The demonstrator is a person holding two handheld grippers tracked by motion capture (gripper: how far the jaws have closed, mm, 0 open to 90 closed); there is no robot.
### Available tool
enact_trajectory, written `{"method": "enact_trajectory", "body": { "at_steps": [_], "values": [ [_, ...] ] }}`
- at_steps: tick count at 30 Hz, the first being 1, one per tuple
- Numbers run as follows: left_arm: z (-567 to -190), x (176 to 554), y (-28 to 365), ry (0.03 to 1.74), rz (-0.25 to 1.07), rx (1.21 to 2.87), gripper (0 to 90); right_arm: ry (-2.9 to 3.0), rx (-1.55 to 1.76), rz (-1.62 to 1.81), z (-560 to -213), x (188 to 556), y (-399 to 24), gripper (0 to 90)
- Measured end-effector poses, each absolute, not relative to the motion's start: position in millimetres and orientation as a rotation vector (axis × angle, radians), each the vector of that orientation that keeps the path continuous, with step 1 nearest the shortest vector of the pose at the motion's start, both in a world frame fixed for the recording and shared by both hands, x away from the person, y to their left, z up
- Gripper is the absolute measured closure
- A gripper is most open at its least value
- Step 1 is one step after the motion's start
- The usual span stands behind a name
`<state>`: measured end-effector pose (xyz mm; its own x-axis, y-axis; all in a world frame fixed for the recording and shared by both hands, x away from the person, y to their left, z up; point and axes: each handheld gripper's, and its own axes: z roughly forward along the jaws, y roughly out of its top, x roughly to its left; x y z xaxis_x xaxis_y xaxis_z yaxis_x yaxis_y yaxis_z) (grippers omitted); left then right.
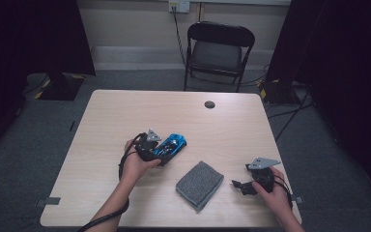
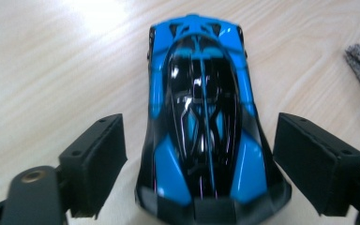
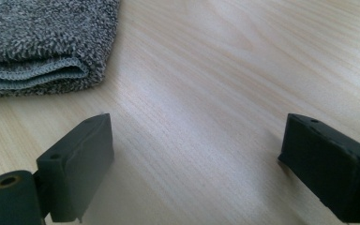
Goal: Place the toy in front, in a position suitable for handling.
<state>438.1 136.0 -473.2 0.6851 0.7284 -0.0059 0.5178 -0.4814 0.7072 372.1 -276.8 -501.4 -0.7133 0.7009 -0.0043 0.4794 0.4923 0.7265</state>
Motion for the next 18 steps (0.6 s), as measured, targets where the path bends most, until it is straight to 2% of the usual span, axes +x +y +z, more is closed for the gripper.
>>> {"method": "enact_trajectory", "body": {
  "at_steps": [6, 18],
  "values": [
    [-482.0, 430.5, 138.6, 0.967, 0.359, 2.177, 16.2, 2.441, 0.997, 1.048, -501.4, 372.0, -276.7, 8.8],
    [-496.7, 428.4, 139.8, 0.976, 0.391, 2.162, 18.1, 2.440, 1.001, 1.047, -501.3, 371.7, -276.6, 8.9]
  ]
}}
